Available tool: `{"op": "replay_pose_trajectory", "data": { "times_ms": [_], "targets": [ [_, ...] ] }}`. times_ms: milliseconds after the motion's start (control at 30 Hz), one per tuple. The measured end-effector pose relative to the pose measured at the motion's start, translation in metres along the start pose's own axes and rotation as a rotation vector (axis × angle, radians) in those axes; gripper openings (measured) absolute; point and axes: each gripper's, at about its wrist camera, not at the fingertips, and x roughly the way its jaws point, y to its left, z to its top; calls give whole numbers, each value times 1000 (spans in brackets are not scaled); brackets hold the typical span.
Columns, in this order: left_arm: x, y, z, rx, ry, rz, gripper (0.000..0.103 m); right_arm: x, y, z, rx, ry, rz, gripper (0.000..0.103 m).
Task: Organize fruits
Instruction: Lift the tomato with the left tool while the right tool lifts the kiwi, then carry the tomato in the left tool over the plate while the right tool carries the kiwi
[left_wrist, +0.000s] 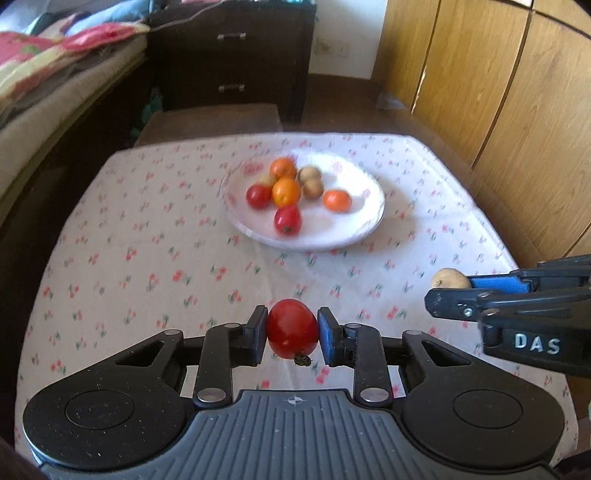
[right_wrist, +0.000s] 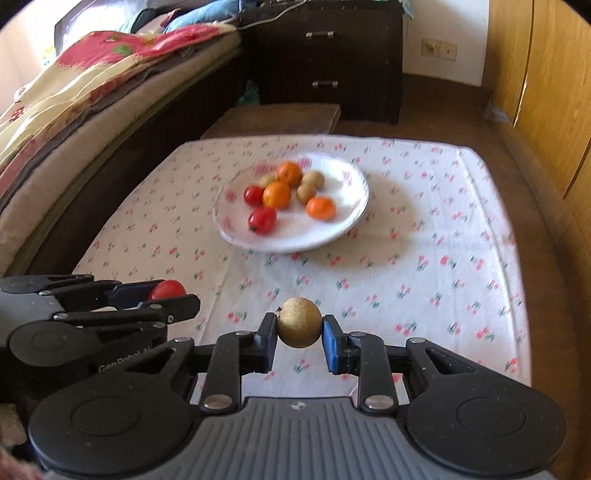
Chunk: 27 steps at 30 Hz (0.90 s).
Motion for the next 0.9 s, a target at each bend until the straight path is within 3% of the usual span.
{"op": "replay_pose_trajectory", "data": {
  "times_ms": [900],
  "targets": [
    [51, 4, 75, 42, -82, 53, 37, 55, -10, 76, 2, -49, -49, 28]
  ]
}}
